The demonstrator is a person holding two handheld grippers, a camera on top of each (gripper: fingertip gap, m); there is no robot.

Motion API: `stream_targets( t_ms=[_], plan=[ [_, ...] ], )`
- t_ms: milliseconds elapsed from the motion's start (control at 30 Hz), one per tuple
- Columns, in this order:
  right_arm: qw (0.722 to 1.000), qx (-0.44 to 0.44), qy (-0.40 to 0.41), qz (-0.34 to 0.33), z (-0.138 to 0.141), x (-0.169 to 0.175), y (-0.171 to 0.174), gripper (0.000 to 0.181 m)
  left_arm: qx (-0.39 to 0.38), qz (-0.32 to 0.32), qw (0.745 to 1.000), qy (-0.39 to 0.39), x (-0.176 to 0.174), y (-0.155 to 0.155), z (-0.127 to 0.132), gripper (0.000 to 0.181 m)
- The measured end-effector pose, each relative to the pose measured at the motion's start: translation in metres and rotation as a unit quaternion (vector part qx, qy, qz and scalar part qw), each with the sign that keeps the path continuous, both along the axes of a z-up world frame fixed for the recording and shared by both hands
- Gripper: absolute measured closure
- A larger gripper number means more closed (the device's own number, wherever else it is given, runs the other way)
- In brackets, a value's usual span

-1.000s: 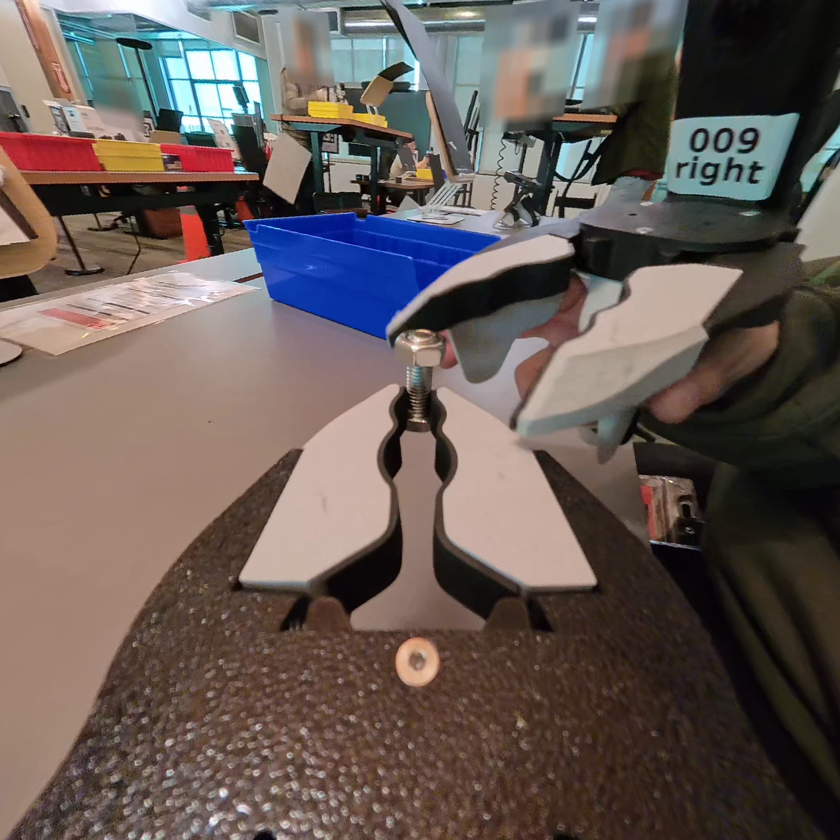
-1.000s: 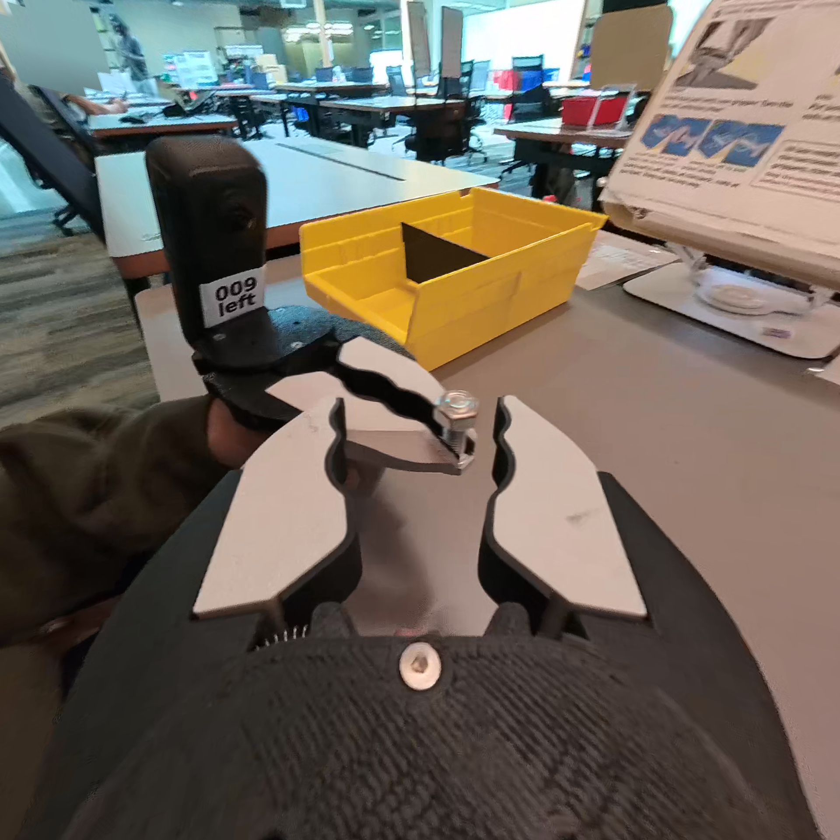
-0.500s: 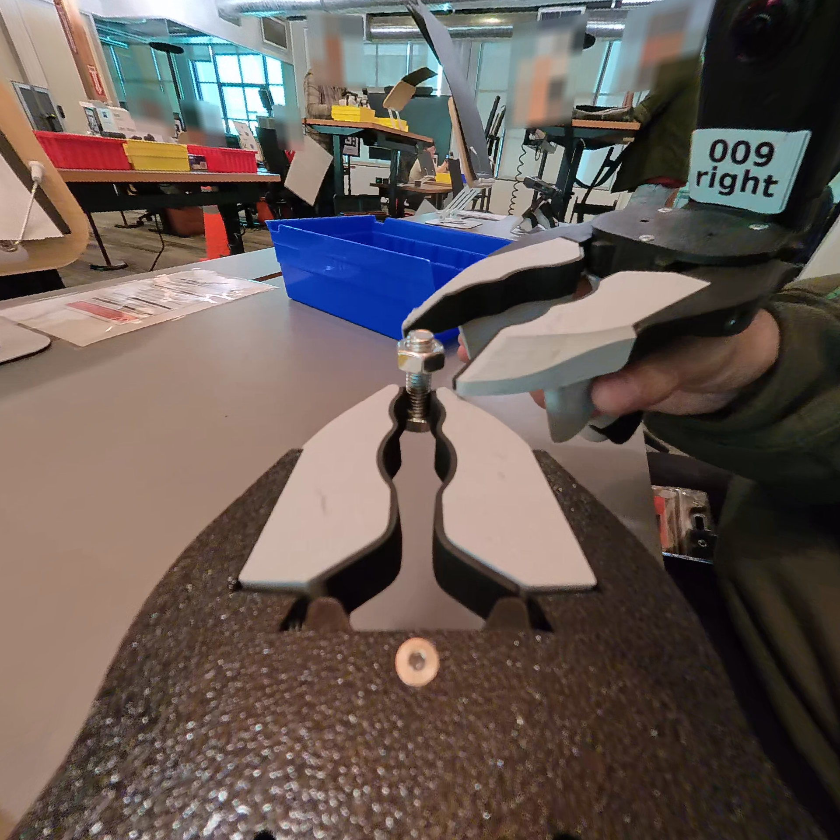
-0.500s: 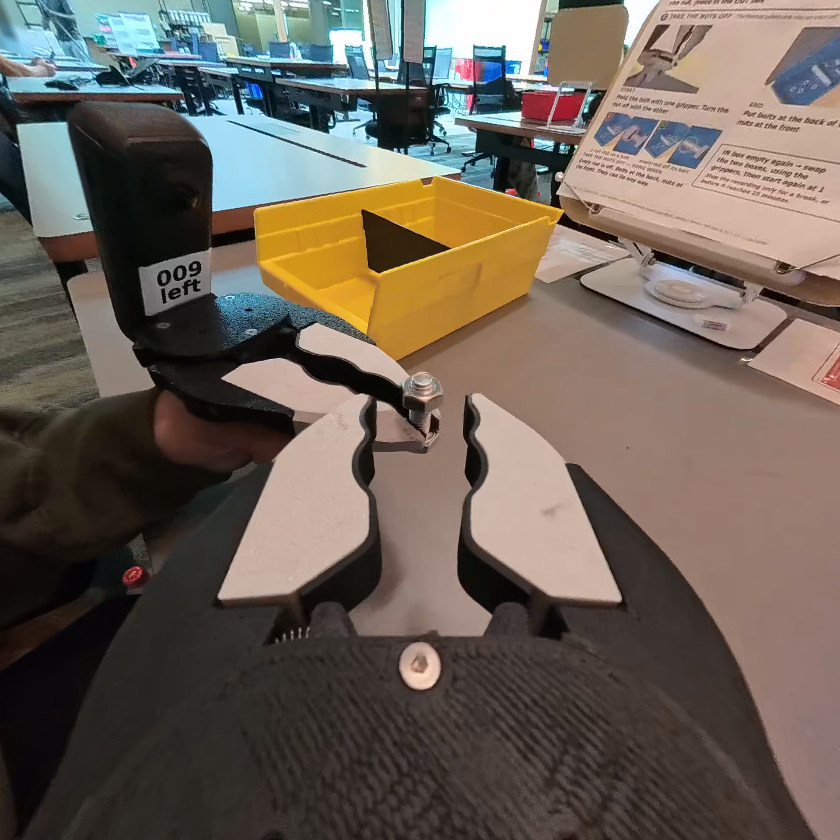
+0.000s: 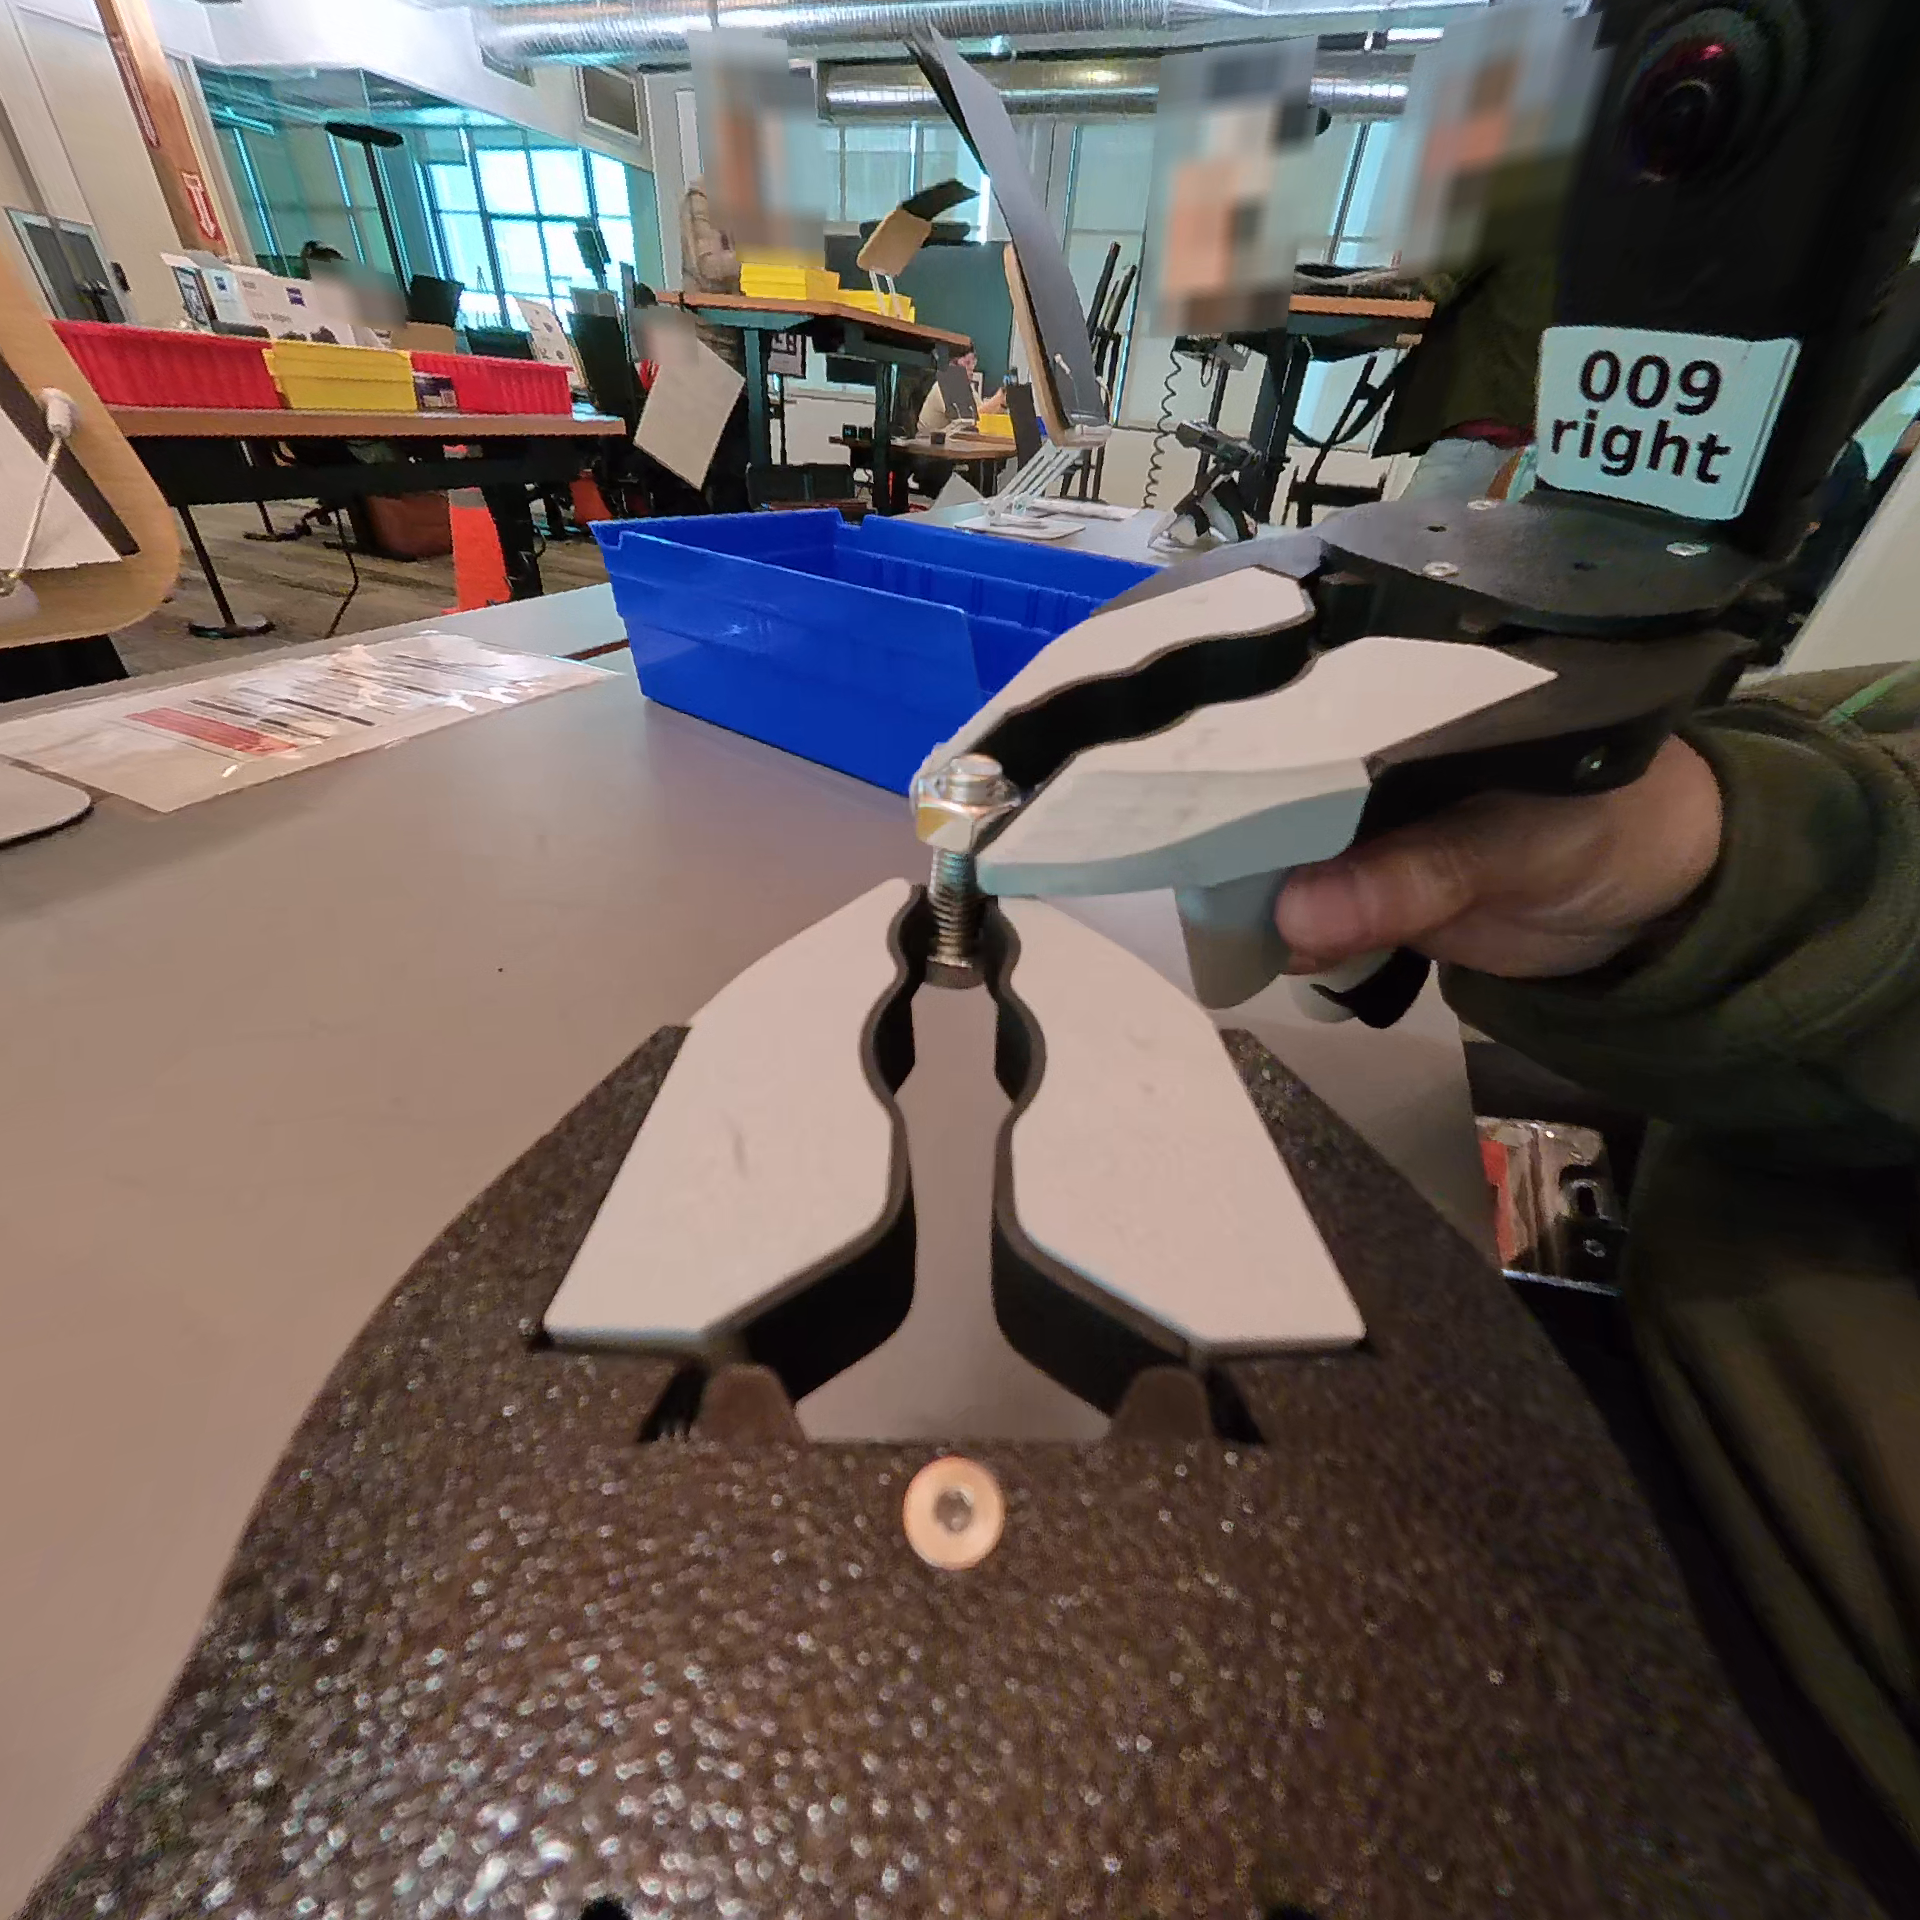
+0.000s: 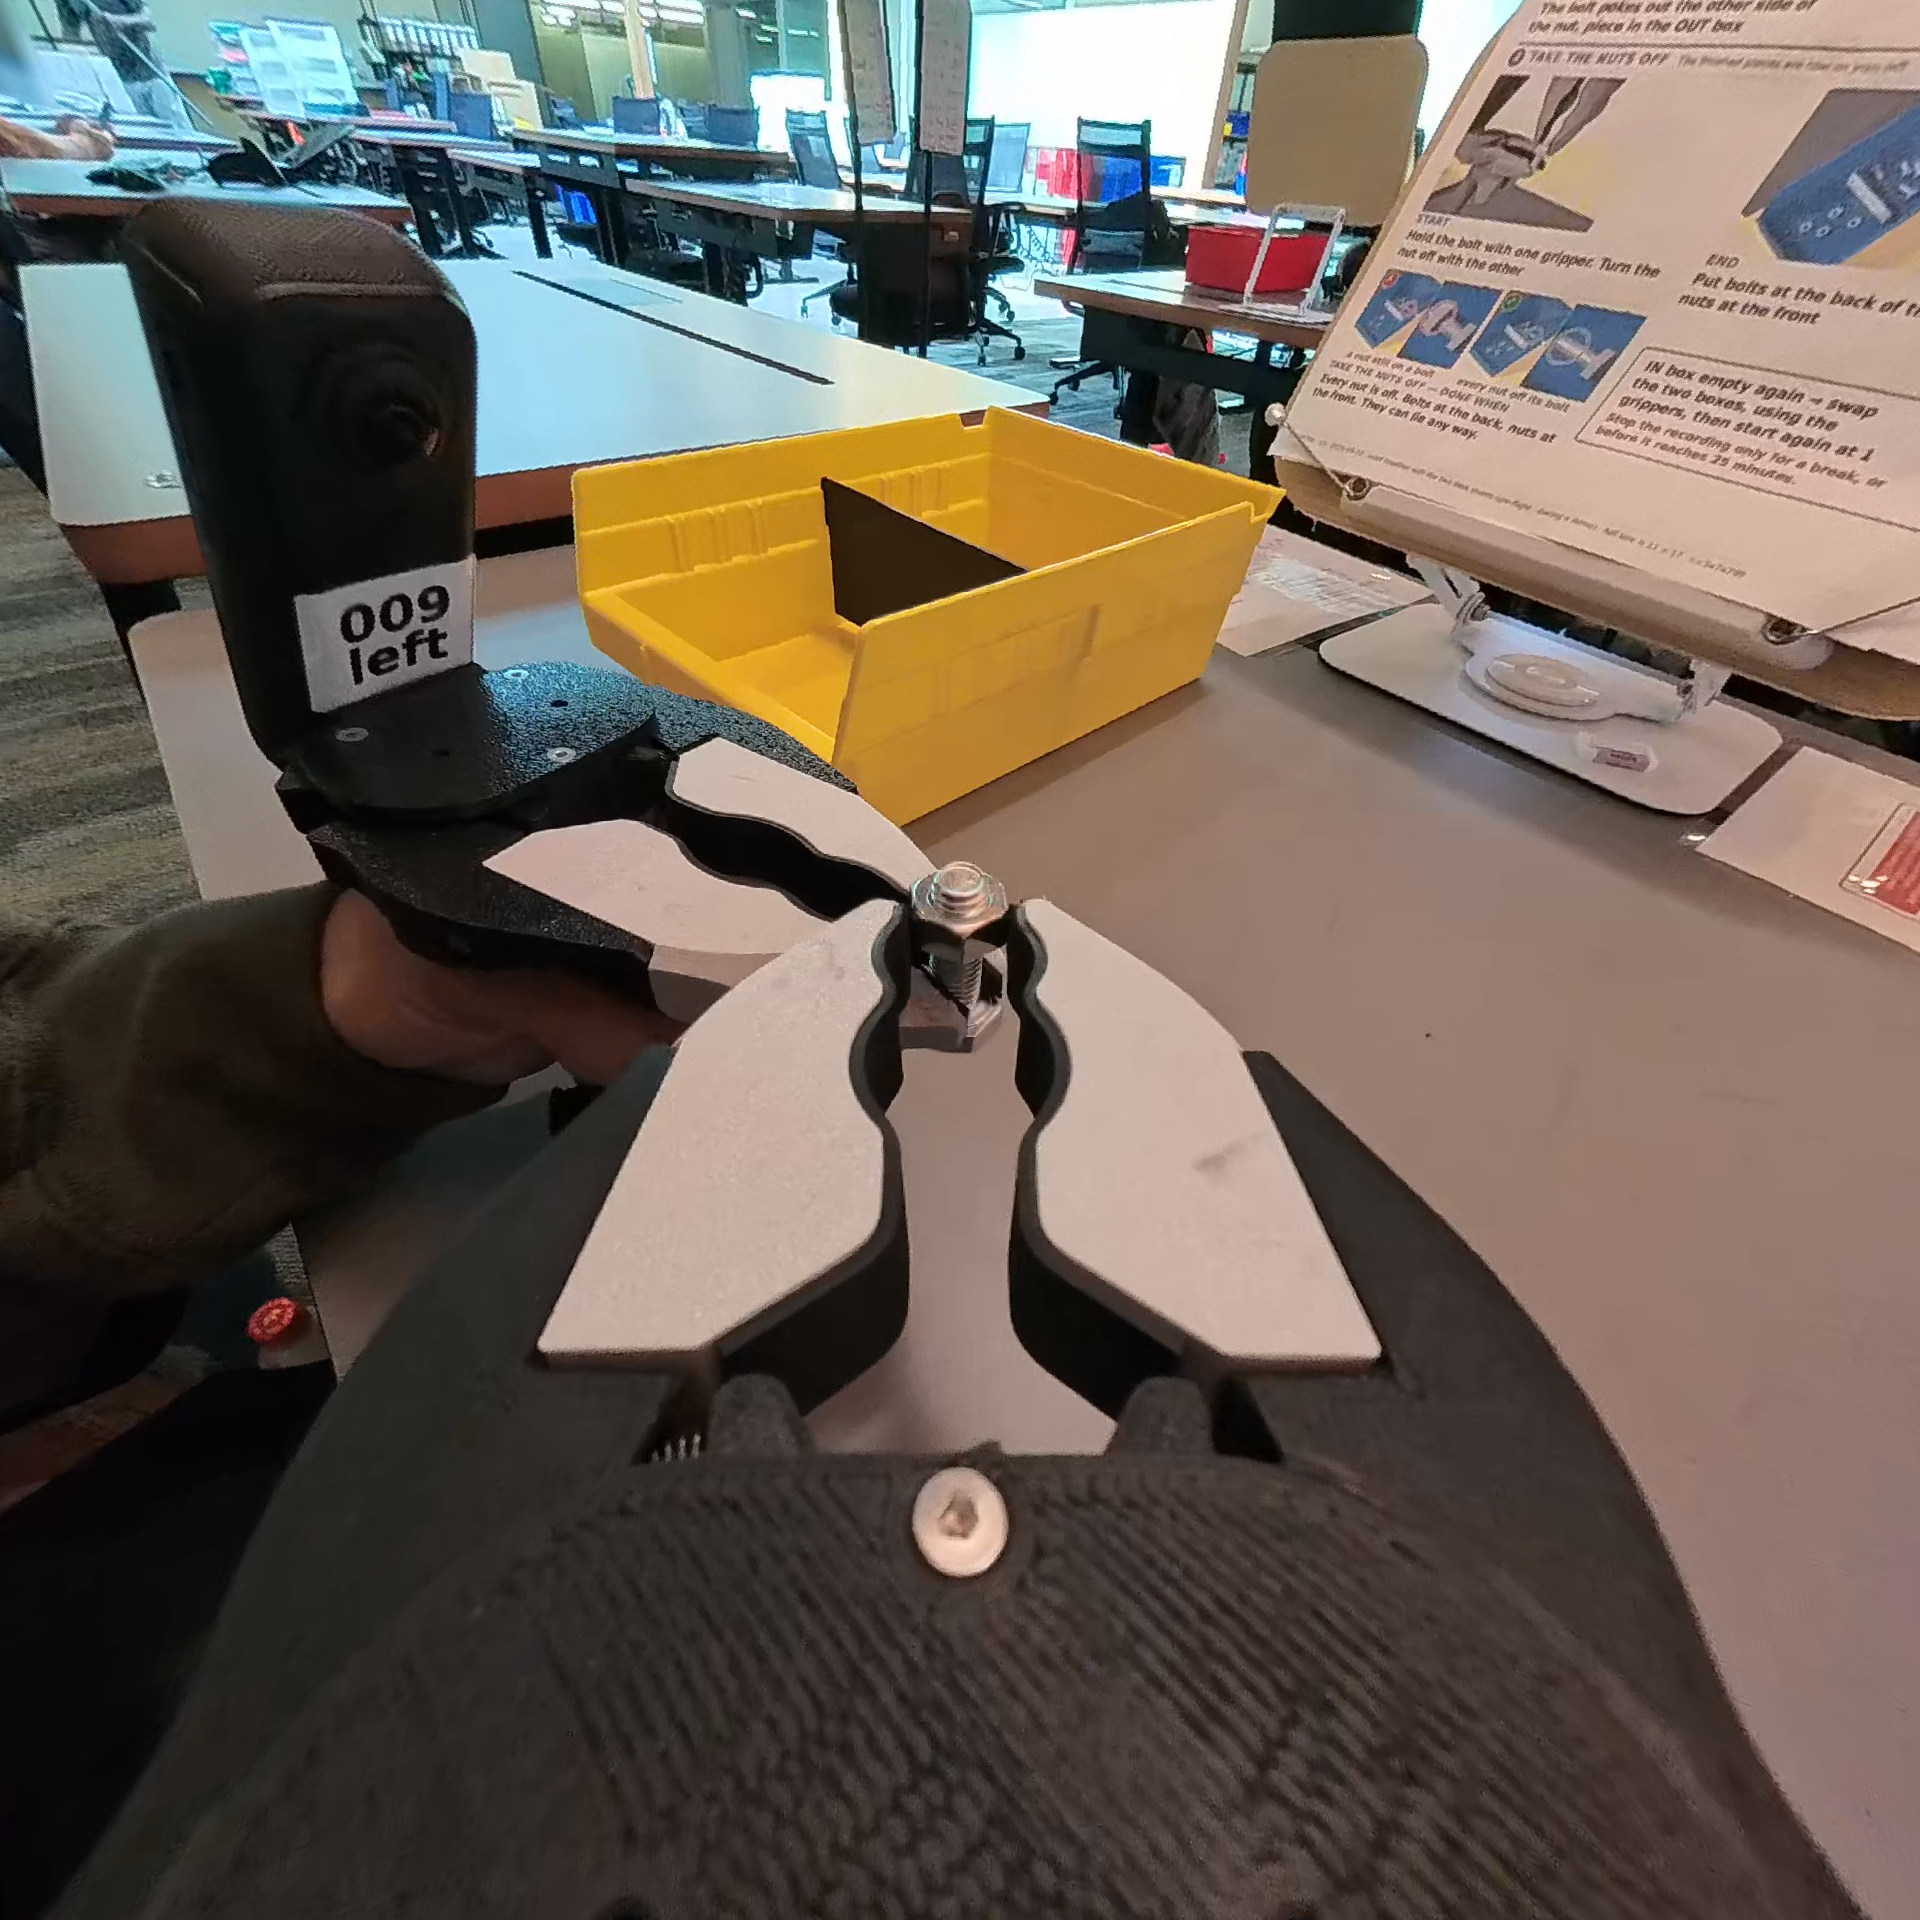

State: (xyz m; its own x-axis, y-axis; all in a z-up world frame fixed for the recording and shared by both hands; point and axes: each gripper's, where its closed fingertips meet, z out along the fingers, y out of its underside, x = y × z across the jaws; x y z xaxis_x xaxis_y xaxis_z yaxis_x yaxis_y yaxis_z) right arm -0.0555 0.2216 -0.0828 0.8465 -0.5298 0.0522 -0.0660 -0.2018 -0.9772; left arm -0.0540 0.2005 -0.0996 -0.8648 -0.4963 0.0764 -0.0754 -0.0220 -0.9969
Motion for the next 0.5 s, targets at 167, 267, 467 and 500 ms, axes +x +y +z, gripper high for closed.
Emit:
stream_targets(
  t_ms=[167, 267, 467, 500],
  plan=[
    [0.990, -0.078, -0.077, -0.091, 0.025, 0.032, -0.048, 0.164, 0.002, 0.026, 1.000, -0.002, 0.005, 0.008, 0.000, 0.154],
    [0.956, -0.164, -0.122, -0.213, 0.055, 0.077, -0.128, 0.164, -0.020, 0.030, 0.999, -0.006, 0.006, 0.013, 0.005, 0.159],
    [0.818, -0.461, -0.031, -0.342, 0.008, 0.147, -0.298, 0.164, -0.025, 0.013, 1.000, 0.006, 0.004, 0.010, 0.004, 0.161],
    [0.798, -0.494, -0.016, -0.345, -0.004, 0.152, -0.316, 0.163, -0.021, 0.011, 1.000, 0.005, 0.004, 0.009, 0.003, 0.161]
  ],
)
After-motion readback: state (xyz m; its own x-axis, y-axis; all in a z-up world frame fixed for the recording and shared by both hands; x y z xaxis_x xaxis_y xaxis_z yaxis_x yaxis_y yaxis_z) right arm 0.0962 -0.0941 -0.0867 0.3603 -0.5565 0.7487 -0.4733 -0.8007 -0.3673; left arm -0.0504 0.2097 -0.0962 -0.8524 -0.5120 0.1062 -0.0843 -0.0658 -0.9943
